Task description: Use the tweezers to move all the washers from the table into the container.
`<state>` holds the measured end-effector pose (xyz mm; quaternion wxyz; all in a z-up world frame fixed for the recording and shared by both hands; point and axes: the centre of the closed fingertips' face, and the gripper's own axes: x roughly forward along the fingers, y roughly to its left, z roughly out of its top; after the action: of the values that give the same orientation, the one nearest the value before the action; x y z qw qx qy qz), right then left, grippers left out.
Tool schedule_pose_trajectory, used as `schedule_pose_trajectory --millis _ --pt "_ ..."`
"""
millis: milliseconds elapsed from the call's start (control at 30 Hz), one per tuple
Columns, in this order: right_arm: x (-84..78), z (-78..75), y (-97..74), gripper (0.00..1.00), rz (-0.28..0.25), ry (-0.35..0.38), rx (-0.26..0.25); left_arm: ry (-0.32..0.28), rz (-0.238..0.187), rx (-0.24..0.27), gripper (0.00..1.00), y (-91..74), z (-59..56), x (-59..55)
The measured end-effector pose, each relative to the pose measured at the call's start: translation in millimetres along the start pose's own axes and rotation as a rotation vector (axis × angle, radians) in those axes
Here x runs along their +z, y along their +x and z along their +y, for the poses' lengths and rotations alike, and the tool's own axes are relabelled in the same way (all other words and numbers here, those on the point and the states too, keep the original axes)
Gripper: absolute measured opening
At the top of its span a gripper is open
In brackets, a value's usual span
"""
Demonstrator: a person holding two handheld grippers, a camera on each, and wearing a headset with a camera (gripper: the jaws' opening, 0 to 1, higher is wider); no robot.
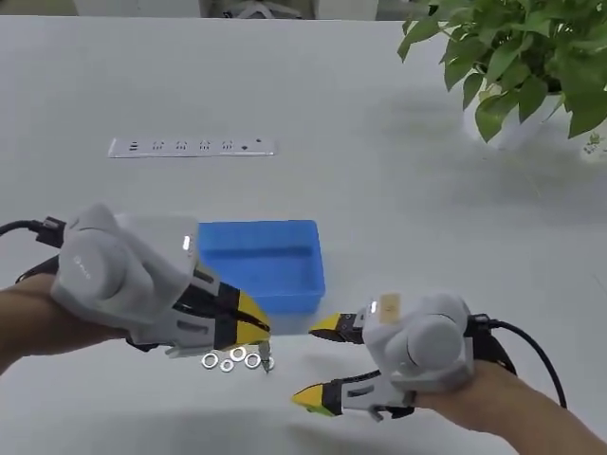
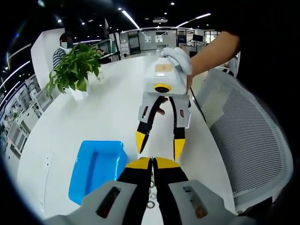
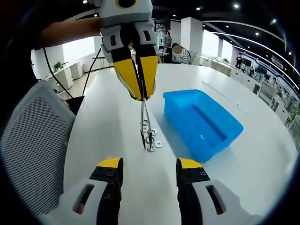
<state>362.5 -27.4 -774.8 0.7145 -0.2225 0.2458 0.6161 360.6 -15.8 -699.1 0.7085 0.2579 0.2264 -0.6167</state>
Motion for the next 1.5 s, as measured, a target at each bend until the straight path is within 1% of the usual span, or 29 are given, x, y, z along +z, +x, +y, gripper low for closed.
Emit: schedule_pose_trajectory --millis 167,400,600,800,967,1100,1167,1300,1500 --pt "4.5 0.9 5.6 0.42 -0.002 -0.023 0.02 -0.007 -0.005 -0.002 0.05 -0.9 1.1 -0.9" --pt "12.4 5.4 17.7 0.33 -0.006 -0.072 0.069 -0.017 -0.004 -0.005 0.05 -2.8 1.8 -3.2" --pt "18.8 6.1 25.0 0.28 -0.005 -0.107 0.087 -0.02 -0.005 -0.009 0.05 -2.9 1.6 -3.5" --pt "21.8 7.3 31.8 0.22 0.007 -0.132 0.109 -0.02 -0.007 -0.013 0.05 -1.5 1.3 -2.6" --pt "20.7 9.3 36.3 0.16 0.034 -0.149 0.128 -0.02 -0.007 -0.014 0.05 -0.9 1.2 -2.5" --pt "19.8 5.8 38.5 0.12 0.057 -0.172 0.113 -0.02 -0.007 -0.011 0.06 -0.7 2.5 -3.0" --pt "19.2 6.8 38.6 0.12 0.063 -0.174 0.117 -0.021 -0.007 -0.011 0.06 -0.5 2.6 -3.1" --pt "17.5 7.4 38.6 0.11 0.077 -0.169 0.116 -0.021 -0.009 -0.012 0.06 0.3 2.3 -2.5" --pt "16.9 7.0 38.6 0.09 0.081 -0.146 0.114 -0.017 -0.004 -0.008 0.06 0.8 2.2 -3.3"
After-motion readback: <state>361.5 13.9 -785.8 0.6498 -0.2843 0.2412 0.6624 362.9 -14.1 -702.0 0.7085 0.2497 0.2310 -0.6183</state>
